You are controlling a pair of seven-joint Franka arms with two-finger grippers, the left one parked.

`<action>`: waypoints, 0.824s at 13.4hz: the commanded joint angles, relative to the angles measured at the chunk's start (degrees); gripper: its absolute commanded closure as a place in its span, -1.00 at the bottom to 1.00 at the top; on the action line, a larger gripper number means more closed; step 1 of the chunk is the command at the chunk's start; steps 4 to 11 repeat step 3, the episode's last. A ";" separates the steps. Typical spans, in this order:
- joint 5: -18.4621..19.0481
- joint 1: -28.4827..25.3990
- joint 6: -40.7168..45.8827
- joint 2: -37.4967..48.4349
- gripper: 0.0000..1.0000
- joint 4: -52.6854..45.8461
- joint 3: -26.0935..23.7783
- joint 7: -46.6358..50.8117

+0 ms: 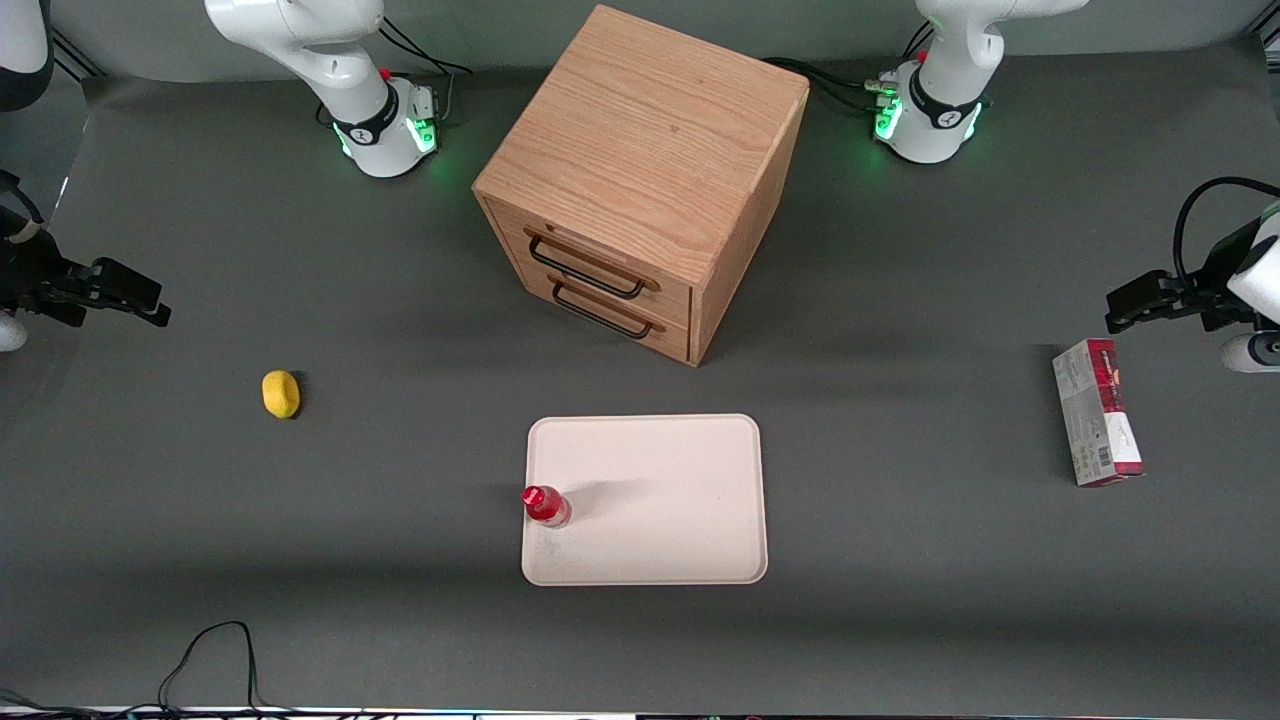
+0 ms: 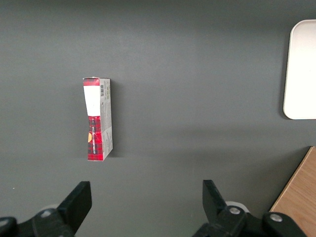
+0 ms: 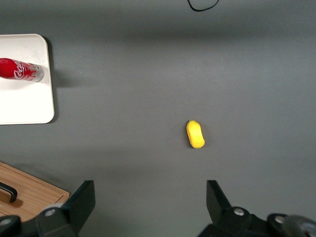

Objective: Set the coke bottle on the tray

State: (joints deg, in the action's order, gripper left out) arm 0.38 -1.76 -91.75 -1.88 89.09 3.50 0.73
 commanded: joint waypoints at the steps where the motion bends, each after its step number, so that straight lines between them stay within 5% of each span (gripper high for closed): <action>1: -0.12 -0.17 0.96 -0.31 -1.00 -1.11 0.02 0.41; 11: -0.12 -0.17 1.05 -0.31 -1.00 -1.20 0.02 0.41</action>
